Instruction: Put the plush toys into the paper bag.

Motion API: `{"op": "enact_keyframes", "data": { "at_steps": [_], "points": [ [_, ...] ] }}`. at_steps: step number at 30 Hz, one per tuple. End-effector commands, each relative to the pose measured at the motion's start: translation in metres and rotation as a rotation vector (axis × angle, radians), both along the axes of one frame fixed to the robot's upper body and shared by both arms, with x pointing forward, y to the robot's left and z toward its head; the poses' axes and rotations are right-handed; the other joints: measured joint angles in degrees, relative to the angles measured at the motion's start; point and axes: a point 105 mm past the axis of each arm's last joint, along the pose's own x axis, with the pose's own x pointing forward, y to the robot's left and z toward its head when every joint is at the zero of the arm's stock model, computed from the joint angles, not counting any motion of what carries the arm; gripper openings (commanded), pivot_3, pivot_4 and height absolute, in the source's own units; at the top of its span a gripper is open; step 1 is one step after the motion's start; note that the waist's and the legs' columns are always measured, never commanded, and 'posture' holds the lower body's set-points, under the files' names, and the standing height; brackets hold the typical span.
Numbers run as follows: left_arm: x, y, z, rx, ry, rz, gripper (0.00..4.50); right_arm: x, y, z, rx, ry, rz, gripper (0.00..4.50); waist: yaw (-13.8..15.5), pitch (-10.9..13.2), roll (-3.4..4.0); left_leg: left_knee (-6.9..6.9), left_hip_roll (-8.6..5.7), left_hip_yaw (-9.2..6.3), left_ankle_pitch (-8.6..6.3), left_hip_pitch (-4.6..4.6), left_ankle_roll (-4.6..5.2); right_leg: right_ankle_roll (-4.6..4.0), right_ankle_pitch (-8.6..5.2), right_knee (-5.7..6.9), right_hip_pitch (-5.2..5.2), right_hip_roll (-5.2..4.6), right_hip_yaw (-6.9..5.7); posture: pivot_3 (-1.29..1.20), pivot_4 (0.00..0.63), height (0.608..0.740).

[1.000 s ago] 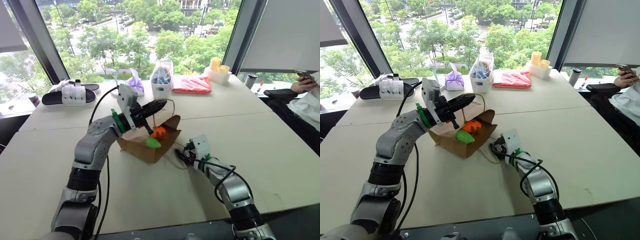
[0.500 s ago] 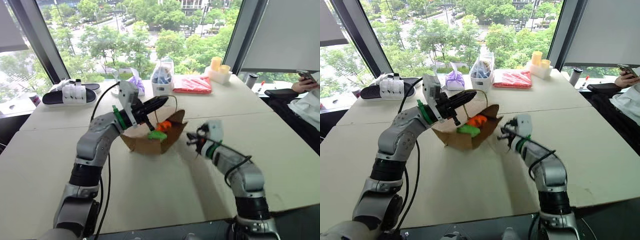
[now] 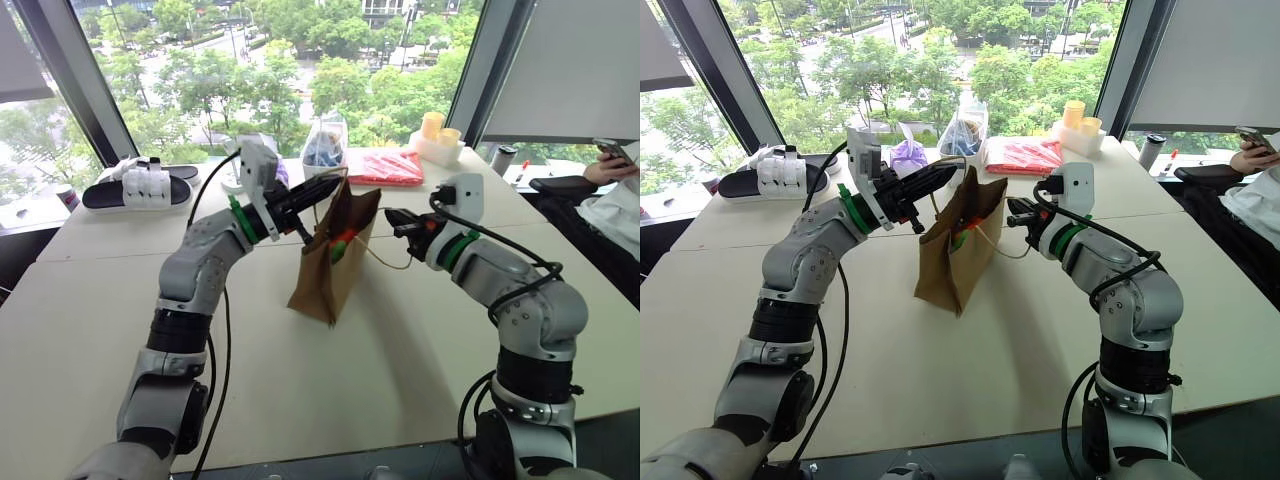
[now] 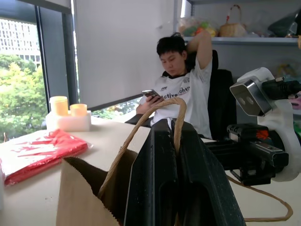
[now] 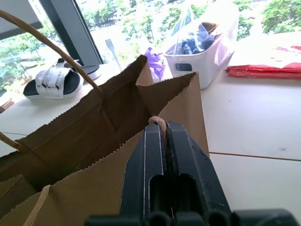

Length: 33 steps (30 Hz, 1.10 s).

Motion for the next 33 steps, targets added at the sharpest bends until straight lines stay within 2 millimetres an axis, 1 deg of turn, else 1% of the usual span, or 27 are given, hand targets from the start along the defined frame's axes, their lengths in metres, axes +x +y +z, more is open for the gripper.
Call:
{"op": "enact_keyframes", "data": {
  "at_steps": [1,4,6,7,9,10,13,14,15,16,17,18,21,25,27,29,31,33],
  "points": [
    [0.011,0.011,-0.009,0.030,0.027,0.079,0.00,-0.001,0.002,0.011,0.012,-0.052,-0.004,0.04,0.0,0.0,0.00,0.00,0.00,0.01,0.00,0.00,0.00,0.00,0.00,0.00,0.00,0.00,0.00,0.00,0.150,0.740],
    [0.014,0.019,-0.013,0.046,0.039,0.106,0.00,0.000,0.004,0.013,0.014,-0.062,0.002,0.04,-0.1,0.0,0.00,0.00,0.00,0.02,0.01,0.00,-0.01,0.00,0.00,0.02,-0.02,0.01,0.00,0.00,0.150,0.740],
    [0.013,0.024,-0.012,0.045,0.049,0.107,0.00,0.000,0.009,0.016,0.022,-0.075,0.020,0.57,-0.1,0.0,0.00,0.00,0.00,0.02,0.00,0.00,0.00,0.00,0.00,0.02,-0.03,0.01,0.00,0.00,0.150,0.740],
    [0.013,0.027,-0.013,0.047,0.058,0.107,0.26,0.000,0.009,0.019,0.025,-0.084,0.027,0.83,-0.1,0.0,0.00,-0.01,0.00,0.02,0.00,0.00,0.00,0.00,0.00,0.03,-0.03,0.01,0.00,0.00,0.150,0.740],
    [0.011,0.030,-0.015,0.054,0.074,0.096,0.89,-0.001,0.008,0.027,0.033,-0.107,0.031,1.75,-0.1,0.0,0.00,0.00,0.00,0.01,0.01,0.00,-0.01,0.00,0.00,0.03,-0.03,0.01,0.00,0.00,0.150,0.740],
    [0.010,0.031,-0.015,0.057,0.077,0.095,1.31,-0.003,0.006,0.033,0.038,-0.123,0.031,2.19,-0.1,0.0,0.00,0.00,0.00,0.01,0.01,0.00,-0.01,0.00,0.00,0.03,-0.03,0.00,0.01,0.00,0.150,0.740],
    [0.008,0.037,-0.015,0.056,0.085,0.098,2.78,-0.006,-0.001,0.049,0.052,-0.162,0.029,3.66,0.0,0.0,0.00,0.00,0.01,-0.01,0.01,0.00,-0.01,0.00,0.00,0.03,-0.03,0.00,0.01,0.00,0.150,0.740],
    [0.006,0.040,-0.013,0.042,0.100,0.087,3.14,-0.007,-0.005,0.056,0.058,-0.179,0.029,4.04,0.0,0.0,0.00,0.01,0.01,-0.01,0.01,-0.01,-0.01,0.00,0.00,0.03,-0.03,0.00,0.01,0.00,0.150,0.740],
    [0.003,0.044,-0.012,0.025,0.119,0.069,3.69,-0.009,-0.010,0.063,0.062,-0.199,0.026,4.50,0.0,0.0,0.01,0.00,0.01,-0.01,0.00,-0.01,-0.01,0.00,0.00,0.02,-0.03,0.00,0.01,0.00,0.150,0.740],
    [0.001,0.046,-0.011,0.015,0.132,0.056,4.16,-0.010,-0.012,0.068,0.064,-0.211,0.024,4.50,0.0,0.0,0.01,0.00,0.01,-0.01,0.00,-0.01,0.00,0.00,0.00,0.02,-0.04,0.00,0.01,0.00,0.150,0.740],
    [-0.001,0.048,-0.011,0.008,0.145,0.043,4.46,-0.011,-0.016,0.072,0.065,-0.221,0.017,4.50,0.0,0.0,0.01,0.00,0.01,-0.01,0.00,-0.01,0.00,0.00,0.00,0.02,-0.04,0.00,0.01,0.00,0.150,0.740],
    [-0.002,0.050,-0.011,0.006,0.155,0.040,4.49,-0.012,-0.019,0.075,0.069,-0.228,0.008,4.50,0.0,0.0,0.01,-0.01,0.02,-0.01,0.00,-0.01,0.00,0.00,0.00,0.02,-0.05,0.00,0.00,0.00,0.150,0.740],
    [-0.005,0.064,-0.018,0.027,0.192,0.063,4.49,-0.017,-0.039,0.084,0.069,-0.251,-0.035,4.50,0.0,0.0,0.01,-0.02,0.02,0.00,-0.01,-0.01,0.01,0.00,0.00,0.02,-0.04,0.00,0.01,0.00,0.150,0.740],
    [-0.008,0.079,-0.031,0.060,0.240,0.088,4.49,-0.023,-0.075,0.080,0.086,-0.245,-0.175,4.50,0.0,0.0,0.01,-0.03,0.02,0.00,-0.01,-0.01,0.01,0.00,0.00,0.02,-0.05,0.00,0.01,0.00,0.150,0.740],
    [-0.006,0.083,-0.042,0.075,0.264,0.109,4.49,-0.023,-0.091,0.068,0.094,-0.213,-0.249,4.50,0.1,0.0,0.01,-0.02,0.02,0.01,-0.01,-0.02,0.02,0.00,0.00,0.02,-0.04,0.00,0.02,0.00,0.150,0.740],
    [-0.005,0.084,-0.053,0.085,0.290,0.109,4.49,-0.023,-0.099,0.052,0.093,-0.167,-0.287,4.50,0.2,0.0,0.00,0.00,0.02,0.01,-0.01,-0.03,0.02,0.00,0.00,0.01,-0.01,-0.01,0.01,0.00,0.150,0.740],
    [-0.004,0.083,-0.061,0.068,0.317,0.100,4.49,-0.023,-0.100,0.032,0.065,-0.117,-0.296,4.50,0.2,0.0,0.00,0.02,0.02,0.03,-0.01,-0.04,0.02,0.00,0.00,0.01,-0.01,-0.01,0.02,0.00,0.150,0.740],
    [-0.002,0.081,-0.068,0.048,0.345,0.094,4.49,-0.022,-0.097,0.016,0.063,-0.078,-0.292,4.50,0.2,0.0,0.00,0.01,0.02,0.04,-0.01,-0.04,0.02,0.00,0.00,0.02,-0.01,-0.01,0.03,0.00,0.150,0.740]
  ]
}}
